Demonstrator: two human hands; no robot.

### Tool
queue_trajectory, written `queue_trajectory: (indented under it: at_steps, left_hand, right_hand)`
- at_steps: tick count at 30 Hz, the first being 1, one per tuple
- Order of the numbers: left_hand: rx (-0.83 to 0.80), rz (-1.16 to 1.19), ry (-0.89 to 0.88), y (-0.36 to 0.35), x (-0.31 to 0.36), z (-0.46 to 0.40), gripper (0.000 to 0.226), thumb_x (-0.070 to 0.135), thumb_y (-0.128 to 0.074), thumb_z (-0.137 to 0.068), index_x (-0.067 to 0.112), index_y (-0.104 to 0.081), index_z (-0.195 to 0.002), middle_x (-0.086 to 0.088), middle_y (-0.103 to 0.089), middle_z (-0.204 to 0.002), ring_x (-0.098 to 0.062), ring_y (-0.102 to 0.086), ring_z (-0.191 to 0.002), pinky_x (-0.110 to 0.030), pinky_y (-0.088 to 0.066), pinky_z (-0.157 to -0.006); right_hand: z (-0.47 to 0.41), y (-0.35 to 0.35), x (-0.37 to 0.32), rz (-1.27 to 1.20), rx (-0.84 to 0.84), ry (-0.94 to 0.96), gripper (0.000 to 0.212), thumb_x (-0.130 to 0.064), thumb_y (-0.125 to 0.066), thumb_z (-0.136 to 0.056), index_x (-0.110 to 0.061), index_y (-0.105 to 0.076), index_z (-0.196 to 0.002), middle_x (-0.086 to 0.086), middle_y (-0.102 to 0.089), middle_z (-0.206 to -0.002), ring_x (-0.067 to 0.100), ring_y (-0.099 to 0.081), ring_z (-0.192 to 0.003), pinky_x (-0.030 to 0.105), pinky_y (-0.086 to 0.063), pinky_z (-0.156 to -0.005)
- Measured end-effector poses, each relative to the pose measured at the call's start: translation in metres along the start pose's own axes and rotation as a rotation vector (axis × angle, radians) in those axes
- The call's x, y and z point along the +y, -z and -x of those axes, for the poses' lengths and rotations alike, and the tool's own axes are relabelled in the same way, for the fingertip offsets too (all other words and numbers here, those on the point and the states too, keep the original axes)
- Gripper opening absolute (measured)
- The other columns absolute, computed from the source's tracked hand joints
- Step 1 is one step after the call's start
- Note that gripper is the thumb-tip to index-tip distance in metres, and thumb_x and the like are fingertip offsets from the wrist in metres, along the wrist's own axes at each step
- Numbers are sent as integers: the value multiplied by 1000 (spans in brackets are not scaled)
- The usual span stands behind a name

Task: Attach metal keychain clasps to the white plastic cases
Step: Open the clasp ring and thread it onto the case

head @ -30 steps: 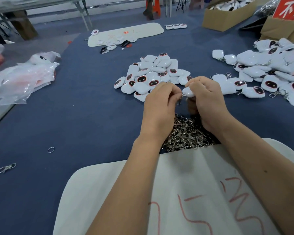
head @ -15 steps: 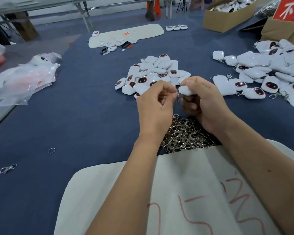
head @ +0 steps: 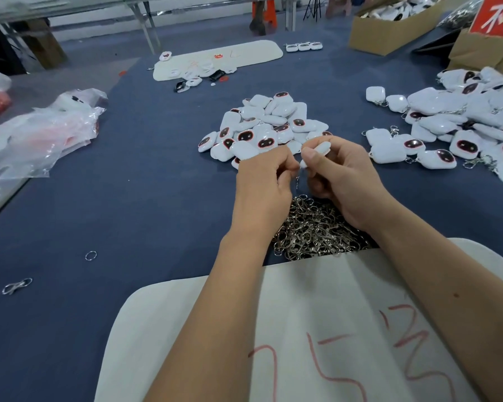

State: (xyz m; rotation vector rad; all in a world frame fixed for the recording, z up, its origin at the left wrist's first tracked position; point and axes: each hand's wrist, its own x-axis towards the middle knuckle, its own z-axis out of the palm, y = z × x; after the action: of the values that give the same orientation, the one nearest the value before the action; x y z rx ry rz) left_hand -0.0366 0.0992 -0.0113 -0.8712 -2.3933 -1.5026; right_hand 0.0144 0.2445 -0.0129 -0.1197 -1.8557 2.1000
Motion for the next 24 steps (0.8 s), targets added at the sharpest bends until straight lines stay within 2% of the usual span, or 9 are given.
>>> queue_trajectory:
  at_steps: [2, 5, 8, 10, 14, 17, 20, 22, 24]
  left_hand:
    - [51, 65, 22, -2, 4, 0, 18, -4, -66, -89, 12, -68, -81, 4, -68, -75, -17, -63, -72, -36, -55, -70]
    - [149, 290, 173, -9, 14, -1, 15, 1, -71, -89, 16, -71, -88, 6, -70, -79, -8, -64, -72, -22, -55, -70]
    - [123, 435, 323, -12, 15, -3, 9, 11, -75, -92, 19, -72, -94, -3, -75, -84, -11, -68, -76, -32, -60, -79]
    - [94, 483, 364, -10, 15, -3, 7, 11, -76, -91, 17, -72, -93, -3, -72, -78, -11, -67, -75, -37, -60, -83]
    - [120, 607, 416, -7, 17, -3, 10, 5, -78, -88, 13, -73, -91, 9, -63, -58, -8, -62, -65, -28, -57, -77]
    - [155, 687, 450, -5, 17, -4, 11, 2, -77, -89, 13, -74, -87, 8, -65, -59, -6, -60, -62, -21, -55, -70]
    - [156, 676, 442, -5, 17, -4, 12, 0, -74, -90, 11, -73, -86, 5, -63, -62, -8, -57, -64, -22, -51, -69]
    - [133, 558, 369, -4, 14, -5, 15, 0, -73, -90, 13, -72, -83, 3, -61, -66, -11, -55, -67, -24, -51, -70]
    - [89, 378, 265, -3, 9, -6, 17, 1, -74, -88, 15, -71, -79, 10, -58, -65, -10, -52, -66, -24, -48, -67]
  right_hand:
    - [-1, -1, -1, -47, 19, -7, 8, -17, -62, -104, -11, -61, -98, 5, -53, -68, 15, -43, -51, 23, -31, -48]
    - [-2, 2, -4, -167, 22, -34, 10, -21, -61, -104, -15, -65, -96, 0, -59, -68, 14, -47, -54, 23, -30, -51]
    - [-2, 4, -4, -205, -7, -31, 9, -27, -65, -99, -18, -66, -99, 0, -62, -73, 14, -47, -58, 24, -31, -53]
    - [-2, 4, -4, -214, -14, -23, 15, -31, -67, -93, -18, -66, -99, 1, -62, -73, 14, -46, -56, 23, -32, -51]
    - [-2, 4, -4, -205, -2, -27, 10, -27, -66, -97, -18, -66, -101, 0, -64, -75, 14, -48, -56, 21, -35, -50]
    - [-2, 3, -2, -182, -9, -16, 10, -28, -67, -96, -20, -67, -100, 0, -66, -77, 15, -48, -58, 21, -35, -50]
    - [-1, 3, -2, -166, -7, -16, 17, -33, -71, -90, -20, -68, -100, 2, -67, -77, 15, -47, -58, 22, -33, -49]
    - [-1, 3, -2, -164, 1, -18, 17, -32, -71, -90, -18, -67, -99, 2, -67, -75, 14, -47, -57, 22, -31, -50]
    - [-1, 4, -2, -145, 17, -14, 12, -28, -70, -94, -17, -65, -96, 1, -64, -69, 13, -44, -54, 23, -29, -48]
